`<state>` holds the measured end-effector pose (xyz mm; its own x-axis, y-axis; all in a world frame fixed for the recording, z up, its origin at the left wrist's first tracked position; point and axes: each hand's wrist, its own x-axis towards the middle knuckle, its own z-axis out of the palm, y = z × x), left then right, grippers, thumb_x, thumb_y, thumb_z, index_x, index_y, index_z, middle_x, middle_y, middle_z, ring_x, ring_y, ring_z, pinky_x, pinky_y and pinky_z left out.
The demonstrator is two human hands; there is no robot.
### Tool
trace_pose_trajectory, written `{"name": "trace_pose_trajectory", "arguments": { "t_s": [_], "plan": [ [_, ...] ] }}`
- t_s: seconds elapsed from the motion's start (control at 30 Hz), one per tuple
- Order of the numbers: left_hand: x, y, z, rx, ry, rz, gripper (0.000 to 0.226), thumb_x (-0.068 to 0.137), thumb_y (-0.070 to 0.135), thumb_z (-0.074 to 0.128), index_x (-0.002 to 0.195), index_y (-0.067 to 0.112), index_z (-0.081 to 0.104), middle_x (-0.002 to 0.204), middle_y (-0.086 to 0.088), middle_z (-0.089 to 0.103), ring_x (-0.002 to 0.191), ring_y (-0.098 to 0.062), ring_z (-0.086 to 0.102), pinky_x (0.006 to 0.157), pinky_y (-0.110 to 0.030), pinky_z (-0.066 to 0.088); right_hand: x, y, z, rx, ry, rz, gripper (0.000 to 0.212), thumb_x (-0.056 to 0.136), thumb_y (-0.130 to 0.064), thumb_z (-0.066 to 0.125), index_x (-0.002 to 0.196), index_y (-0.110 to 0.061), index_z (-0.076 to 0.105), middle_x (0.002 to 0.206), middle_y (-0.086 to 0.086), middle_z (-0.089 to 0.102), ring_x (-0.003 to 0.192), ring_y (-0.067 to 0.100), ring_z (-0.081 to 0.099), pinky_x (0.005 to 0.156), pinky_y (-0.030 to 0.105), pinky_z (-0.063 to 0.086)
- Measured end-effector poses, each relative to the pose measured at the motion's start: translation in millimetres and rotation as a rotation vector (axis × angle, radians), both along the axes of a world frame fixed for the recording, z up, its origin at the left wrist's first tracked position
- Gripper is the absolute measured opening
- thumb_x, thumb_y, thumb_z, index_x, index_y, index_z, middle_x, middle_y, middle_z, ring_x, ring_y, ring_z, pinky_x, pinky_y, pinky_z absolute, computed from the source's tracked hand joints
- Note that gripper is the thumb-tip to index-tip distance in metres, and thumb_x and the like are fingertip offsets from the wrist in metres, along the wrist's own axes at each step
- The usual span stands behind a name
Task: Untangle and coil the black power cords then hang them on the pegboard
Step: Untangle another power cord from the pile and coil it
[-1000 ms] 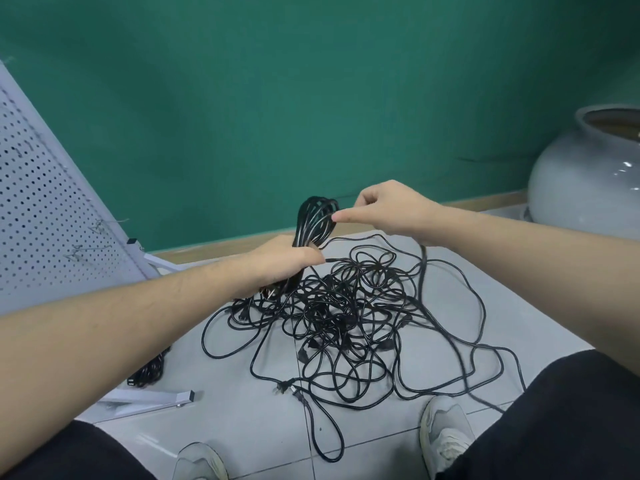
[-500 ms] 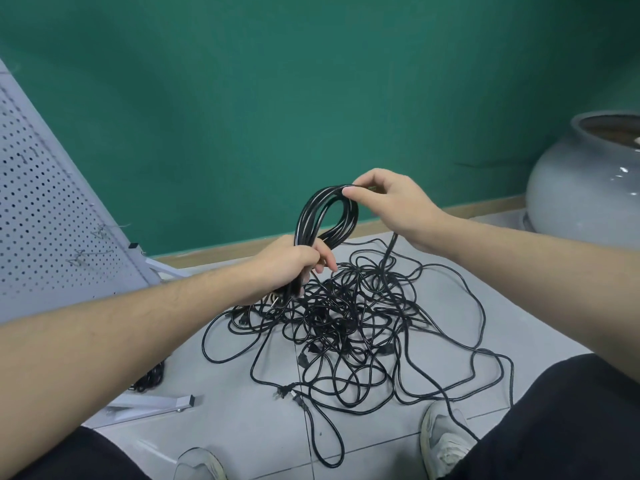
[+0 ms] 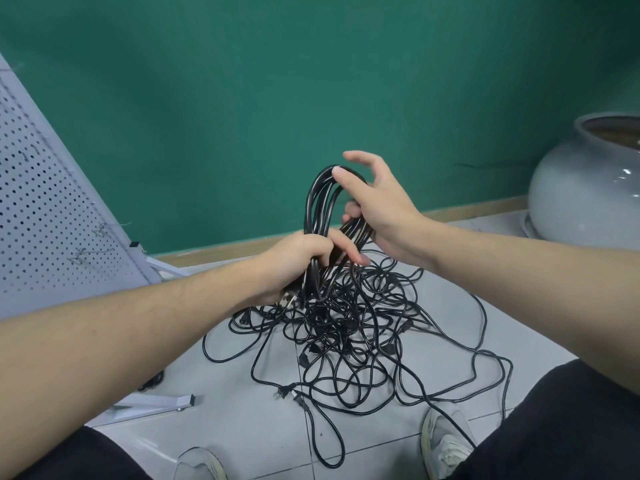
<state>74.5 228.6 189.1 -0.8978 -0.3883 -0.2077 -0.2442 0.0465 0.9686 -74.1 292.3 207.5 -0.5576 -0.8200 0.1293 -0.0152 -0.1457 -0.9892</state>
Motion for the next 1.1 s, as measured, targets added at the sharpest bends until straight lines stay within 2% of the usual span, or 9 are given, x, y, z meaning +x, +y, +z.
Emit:
{"name": "trace_pose_trajectory", "arguments": {
  "t_s": [0.1, 0.23, 0.33, 0.43, 0.57, 0.77, 0.93, 1.03, 1.1],
  "plan": [
    [-4, 6, -1, 0.157, 0.064, 0.002, 0.035, 0.060, 0.008, 0.041, 0.070, 0.014, 0.074, 0.078, -0.015, 0.068, 0.091, -0.037, 0.067, 0.101, -0.054, 0.052, 0, -2, 1, 0.006, -0.078, -0.003, 0.030, 0.093, -0.036, 0.072, 0.118, -0.036, 0.057, 0.093, 0.004, 0.050, 0.048, 0.010, 0.045, 0.072, 0.034, 0.048],
    [-10, 9, -5, 0.231, 0.203, 0.131, 0.034, 0.061, 0.004, 0.041, 0.070, 0.009, 0.073, 0.074, -0.008, 0.049, 0.059, -0.019, 0.051, 0.075, -0.044, 0.059, 4, 1, 3, 0.143, -0.227, 0.171, 0.053, 0.096, -0.066, 0.049, 0.124, -0.021, 0.055, 0.099, 0.013, 0.057, 0.071, 0.022, 0.059, 0.067, 0.035, 0.052],
    [-14, 4, -4, 0.217, 0.263, 0.253, 0.040, 0.072, -0.001, 0.038, 0.073, 0.010, 0.076, 0.075, -0.009, 0.051, 0.054, -0.017, 0.047, 0.060, -0.034, 0.051, -2, 8, -4, 0.271, -0.187, 0.370, 0.069, 0.095, -0.079, 0.020, 0.120, -0.022, 0.050, 0.103, 0.022, 0.064, 0.085, 0.033, 0.064, 0.089, 0.046, 0.055],
    [-16, -3, -2, 0.230, 0.316, 0.383, 0.045, 0.079, -0.006, 0.034, 0.069, 0.012, 0.074, 0.072, -0.006, 0.050, 0.054, -0.016, 0.045, 0.058, -0.032, 0.045, -12, 17, -17, 0.512, -0.058, 0.544, 0.076, 0.088, -0.086, 0.019, 0.125, -0.029, 0.053, 0.114, 0.012, 0.070, 0.102, 0.034, 0.068, 0.097, 0.045, 0.048],
    [-15, -17, 4, 0.197, 0.363, 0.517, 0.042, 0.082, -0.006, 0.035, 0.068, 0.013, 0.069, 0.073, -0.003, 0.048, 0.058, -0.015, 0.047, 0.053, -0.028, 0.046, -7, 27, -25, 0.831, 0.190, 0.805, 0.061, 0.095, -0.071, 0.036, 0.089, -0.015, 0.059, 0.113, 0.013, 0.075, 0.115, 0.033, 0.068, 0.102, 0.046, 0.051],
    [-8, -41, 6, 0.010, 0.225, 0.643, 0.039, 0.080, 0.009, 0.045, 0.079, 0.027, 0.079, 0.072, 0.000, 0.046, 0.064, -0.018, 0.041, 0.068, -0.034, 0.042, -15, 28, -19, 0.804, 0.355, 0.712, 0.027, 0.099, -0.033, 0.063, 0.083, -0.017, 0.048, 0.060, 0.000, 0.054, 0.063, 0.022, 0.057, 0.064, 0.029, 0.047],
    [3, -51, 7, -0.250, 0.073, 0.690, 0.031, 0.094, 0.019, 0.050, 0.092, 0.034, 0.077, 0.084, 0.006, 0.048, 0.077, -0.016, 0.045, 0.069, -0.030, 0.039, -41, 39, -17, 0.840, 0.710, 0.626, 0.037, 0.095, -0.038, 0.067, 0.069, -0.015, 0.055, 0.059, -0.004, 0.057, 0.056, 0.015, 0.051, 0.055, 0.023, 0.041],
    [13, -58, 2, -0.273, -0.059, 0.667, 0.017, 0.096, 0.039, 0.059, 0.091, 0.033, 0.075, 0.096, 0.008, 0.055, 0.101, -0.021, 0.053, 0.090, -0.037, 0.045, -52, 40, -15, 0.677, 0.681, 0.515, 0.022, 0.097, -0.034, 0.066, 0.085, -0.016, 0.071, 0.060, -0.002, 0.052, 0.057, 0.011, 0.042, 0.055, 0.024, 0.034],
    [17, -58, -3, -0.310, -0.151, 0.611, 0.031, 0.097, 0.055, 0.056, 0.089, 0.031, 0.076, 0.104, 0.001, 0.060, 0.110, -0.025, 0.054, 0.103, -0.042, 0.043, -53, 37, -13, 0.543, 0.742, 0.397, 0.014, 0.096, -0.038, 0.067, 0.089, -0.029, 0.075, 0.074, 0.003, 0.066, 0.068, 0.010, 0.052, 0.067, 0.025, 0.041]
  ]
}}
